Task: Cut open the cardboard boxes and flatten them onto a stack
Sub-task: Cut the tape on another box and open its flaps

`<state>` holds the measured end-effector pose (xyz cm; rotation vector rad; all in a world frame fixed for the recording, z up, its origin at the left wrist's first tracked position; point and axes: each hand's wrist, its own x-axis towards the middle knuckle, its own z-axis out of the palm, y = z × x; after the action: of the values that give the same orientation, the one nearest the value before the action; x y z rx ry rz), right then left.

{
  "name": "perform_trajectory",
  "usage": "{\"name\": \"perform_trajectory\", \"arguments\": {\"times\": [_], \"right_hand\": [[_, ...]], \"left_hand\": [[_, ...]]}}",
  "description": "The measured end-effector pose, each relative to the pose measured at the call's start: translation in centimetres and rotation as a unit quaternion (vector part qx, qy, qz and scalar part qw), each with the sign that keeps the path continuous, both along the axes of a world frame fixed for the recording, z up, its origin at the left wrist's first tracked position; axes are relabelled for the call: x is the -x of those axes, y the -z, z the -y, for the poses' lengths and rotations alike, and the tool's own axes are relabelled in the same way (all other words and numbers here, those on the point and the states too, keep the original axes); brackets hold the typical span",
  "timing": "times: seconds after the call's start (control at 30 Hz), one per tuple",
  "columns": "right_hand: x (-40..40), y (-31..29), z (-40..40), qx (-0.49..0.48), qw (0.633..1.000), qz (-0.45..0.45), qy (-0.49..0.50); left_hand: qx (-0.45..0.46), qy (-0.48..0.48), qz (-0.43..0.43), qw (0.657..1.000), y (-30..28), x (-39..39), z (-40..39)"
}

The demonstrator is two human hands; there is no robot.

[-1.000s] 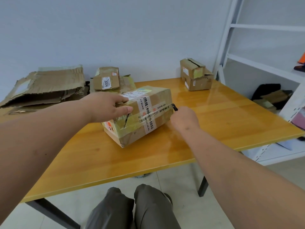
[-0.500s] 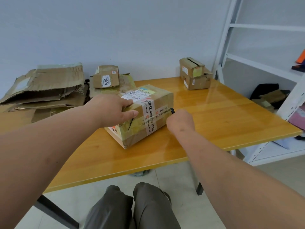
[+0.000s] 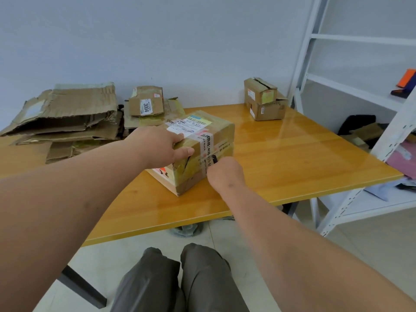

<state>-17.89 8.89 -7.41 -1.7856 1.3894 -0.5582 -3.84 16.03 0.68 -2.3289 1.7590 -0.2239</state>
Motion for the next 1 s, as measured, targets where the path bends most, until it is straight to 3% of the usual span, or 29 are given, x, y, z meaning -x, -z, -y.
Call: {"name": "perform_trajectory", "arguments": {"times": [0.2,0.5,0.73,1.0], "right_hand": [[1.2,-0.9,2.5,0.016,0.999,-0.005,0.045],[0.9,0.1,5.7,-0.027,0.995,0.024,0.089],[0.9,0.7,6.2,-0.016,0.995,0.039,0.089],[0.8,1.0,6.5,-0.01,0.994,0.058,0.096]], "left_hand": [[-0.017,-0.001,-0.032,0.999,-0.2,-0.5,-0.4],[-0.119,-0.042,-0.165,0.978,-2.8,-2.3,-0.9],[-0.173,-0.031,-0.135,0.975,-3.9,-1.8,-0.1],[-0.164,-0.03,-0.151,0.974,-3.5,-2.2,-0.3]]}}
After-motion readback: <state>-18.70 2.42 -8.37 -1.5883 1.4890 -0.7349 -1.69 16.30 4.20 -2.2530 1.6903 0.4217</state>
